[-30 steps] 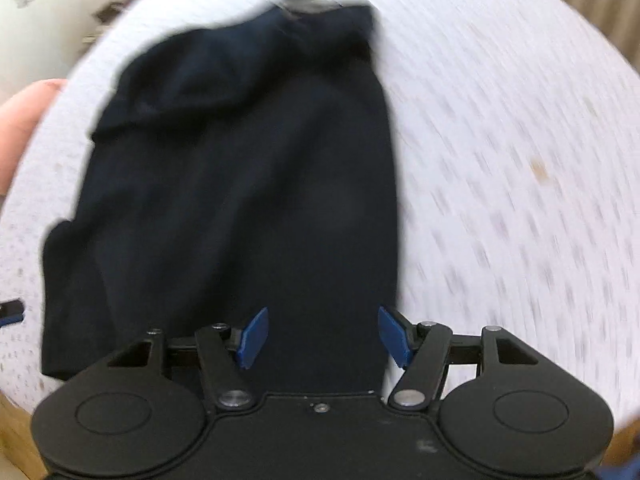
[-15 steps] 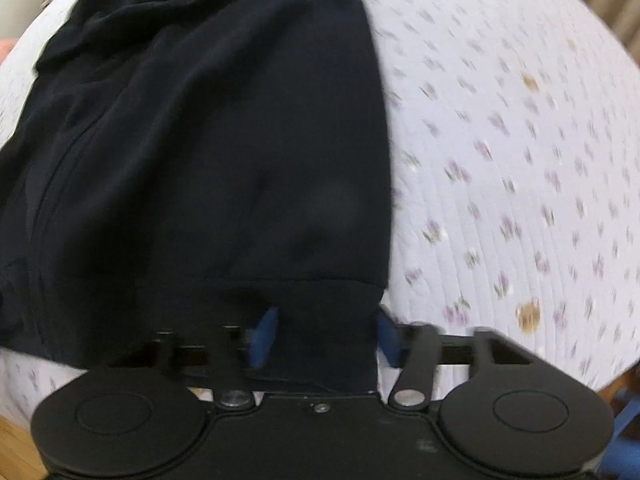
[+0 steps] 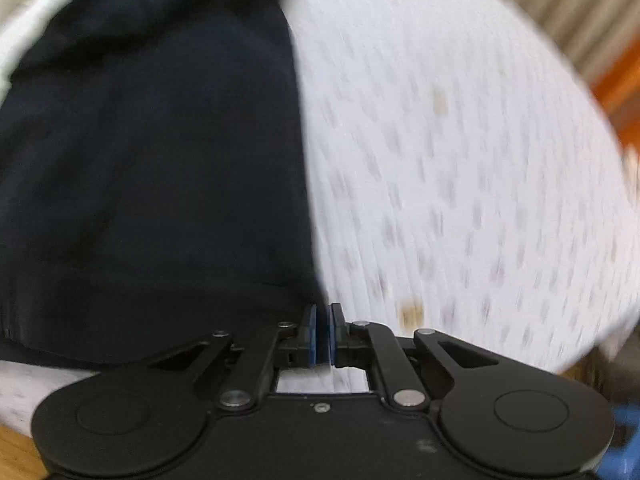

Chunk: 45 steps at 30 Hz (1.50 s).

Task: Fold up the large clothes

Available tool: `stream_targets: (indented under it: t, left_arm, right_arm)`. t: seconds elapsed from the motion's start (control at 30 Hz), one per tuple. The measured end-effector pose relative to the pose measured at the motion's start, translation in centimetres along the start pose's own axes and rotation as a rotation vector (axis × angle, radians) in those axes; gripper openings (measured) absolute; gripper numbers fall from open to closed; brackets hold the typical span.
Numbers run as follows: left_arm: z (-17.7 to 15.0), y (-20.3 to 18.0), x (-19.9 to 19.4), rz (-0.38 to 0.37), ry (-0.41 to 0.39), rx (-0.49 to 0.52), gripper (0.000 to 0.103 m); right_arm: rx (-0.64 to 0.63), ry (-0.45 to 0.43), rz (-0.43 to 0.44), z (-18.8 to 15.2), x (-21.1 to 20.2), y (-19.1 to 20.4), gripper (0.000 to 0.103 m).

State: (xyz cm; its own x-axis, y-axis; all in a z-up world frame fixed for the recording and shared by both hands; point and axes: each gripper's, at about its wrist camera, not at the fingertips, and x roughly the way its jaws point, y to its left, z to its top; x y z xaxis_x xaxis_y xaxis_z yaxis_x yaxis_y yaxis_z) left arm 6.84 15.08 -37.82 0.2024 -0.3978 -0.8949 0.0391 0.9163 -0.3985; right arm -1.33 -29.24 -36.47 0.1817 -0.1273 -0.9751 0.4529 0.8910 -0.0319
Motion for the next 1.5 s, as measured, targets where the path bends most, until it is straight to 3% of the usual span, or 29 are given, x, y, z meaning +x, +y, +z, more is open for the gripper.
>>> stream_targets:
  t: [0.07, 0.13, 0.23, 0.3, 0.33, 0.37, 0.4, 0.57, 0.77, 0.83, 0.87, 0.9, 0.93, 1.0, 1.07, 1.13, 1.2, 1.3, 1.37, 1.43, 1.5]
  left_arm:
    - [-0.2, 1.0, -1.1, -0.040, -0.015, -0.046, 0.016]
    - [-0.2, 0.8, -3.0, -0.010, -0.044, 0.012, 0.016]
    - [0.6, 0.4, -4.8, -0.074, -0.048, 0.053, 0.024]
    - [1.2, -0.3, -5.3, -0.085, -0.054, 0.082, 0.053]
    - [1.5, -0.7, -5.1, -0.074, -0.060, 0.090, 0.061]
    - [1.7, -0.9, -4.8, -0.061, -0.065, 0.092, 0.075]
    - [2.6, -1.7, -4.0, -0.051, -0.065, 0.086, 0.078]
    - [3.4, -3.5, 1.2, 0.003, -0.010, 0.063, 0.078]
    - [2.7, -2.4, 1.1, -0.067, -0.075, -0.007, 0.084]
    - [3.1, -1.9, 1.1, -0.096, -0.078, -0.039, 0.081]
    - [3.3, -1.8, 1.1, -0.098, -0.083, -0.044, 0.067]
    - [3.5, -2.0, 1.2, -0.071, -0.089, -0.034, 0.042]
    - [3.4, -2.1, 1.3, -0.030, -0.093, -0.019, 0.034]
    - [3.6, -1.9, 1.2, -0.047, -0.100, -0.009, 0.018]
    - [3.6, -1.7, 0.3, -0.106, -0.117, -0.036, 0.017]
    - [3.6, -1.7, -0.5, -0.145, -0.128, -0.032, 0.017]
    - [3.8, -1.2, -0.6, -0.167, -0.109, -0.037, 0.025]
    - [3.8, 0.2, -0.1, -0.129, -0.076, -0.080, 0.036]
    - [3.7, 0.9, 0.1, -0.107, -0.050, -0.111, 0.044]
    - [3.5, 1.6, 0.0, -0.135, -0.033, -0.131, 0.053]
    - [3.4, 1.6, 0.2, -0.177, -0.015, -0.149, 0.071]
  right_arm:
    - [0.078, 0.011, 0.044, -0.4, -0.3, -1.7, 0.005]
    - [0.108, -0.035, 0.124, -0.5, -2.1, -2.6, 0.010]
    - [0.084, -0.098, 0.201, 0.7, -3.9, -1.9, 0.040]
    - [0.060, -0.122, 0.228, 1.9, -4.2, -1.1, 0.056]
    - [0.058, -0.127, 0.234, 2.5, -4.1, -0.9, 0.075]
    - [0.059, -0.135, 0.238, 2.9, -4.0, -0.8, 0.080]
    - [0.056, -0.145, 0.250, 3.6, -3.4, -1.4, 0.080]
    - [0.070, -0.105, 0.259, 4.0, -0.5, -2.3, 0.080]
    - [0.088, -0.083, 0.327, 3.3, 0.5, -2.6, 0.078]
    - [0.090, -0.067, 0.356, 3.2, 0.8, -2.0, 0.070]
    - [0.077, -0.077, 0.357, 3.1, 0.5, -1.5, 0.051]
    - [0.046, -0.087, 0.359, 3.0, 0.0, -0.9, 0.039]
    - [0.020, -0.097, 0.368, 2.9, -0.5, -0.4, 0.016]
    - [0.007, -0.116, 0.356, 3.1, -1.4, 0.1, 0.016]
    - [0.005, -0.121, 0.375, 3.4, -2.2, -0.1, 0.016]
    - [0.006, -0.122, 0.395, 3.7, -2.9, -0.5, 0.016]
    - [-0.006, -0.109, 0.393, 3.9, -3.0, -0.6, 0.016]
    - [-0.005, -0.077, 0.383, 3.9, -2.1, -0.9, 0.020]
    - [0.008, -0.059, 0.380, 3.9, -1.7, -1.0, 0.027]
    - [0.021, -0.039, 0.386, 3.9, -1.0, -1.3, 0.035]
    - [0.040, -0.005, 0.399, 4.3, -0.2, -1.7, 0.044]
